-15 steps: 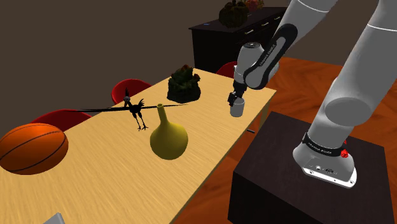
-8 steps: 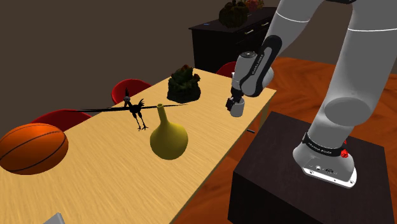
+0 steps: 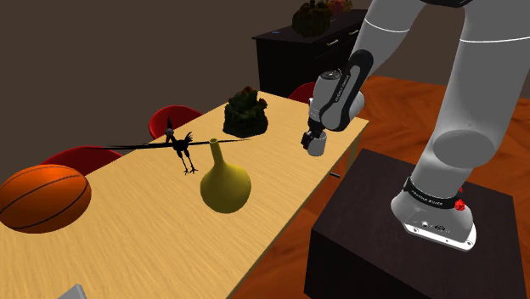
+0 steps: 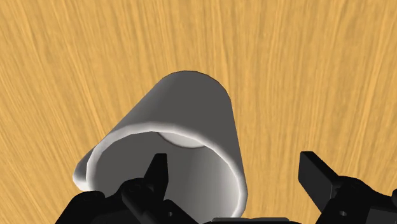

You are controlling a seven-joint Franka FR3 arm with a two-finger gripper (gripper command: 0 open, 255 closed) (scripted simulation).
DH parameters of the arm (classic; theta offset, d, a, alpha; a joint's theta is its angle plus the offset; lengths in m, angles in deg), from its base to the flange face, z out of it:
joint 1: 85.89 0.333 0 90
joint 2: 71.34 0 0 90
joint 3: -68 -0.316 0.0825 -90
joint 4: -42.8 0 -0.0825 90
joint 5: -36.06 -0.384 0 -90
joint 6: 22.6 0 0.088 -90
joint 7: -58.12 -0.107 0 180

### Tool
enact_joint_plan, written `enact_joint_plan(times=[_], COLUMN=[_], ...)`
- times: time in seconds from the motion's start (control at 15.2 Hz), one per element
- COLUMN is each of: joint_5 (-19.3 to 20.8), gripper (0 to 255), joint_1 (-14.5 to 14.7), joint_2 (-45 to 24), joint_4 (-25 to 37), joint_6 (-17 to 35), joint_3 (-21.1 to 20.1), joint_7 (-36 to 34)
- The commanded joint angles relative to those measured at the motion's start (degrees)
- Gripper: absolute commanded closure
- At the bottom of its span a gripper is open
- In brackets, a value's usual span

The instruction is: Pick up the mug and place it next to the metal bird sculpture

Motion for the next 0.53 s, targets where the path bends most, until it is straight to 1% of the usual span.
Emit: enact_joint_plan(times=[0.0, 0.07, 0.46], joint_5=[0.0, 0.0, 0.0], gripper=[0, 255, 255], joint_1=[0.0, 0.0, 0.0], joint_2=[0.0, 0.0, 0.0], joint_4=[0.0, 0.0, 0.0], joint_6=[0.0, 0.0, 0.0], joint_3=[0.0, 0.0, 0.0], joint_7=[0.0, 0.0, 0.0])
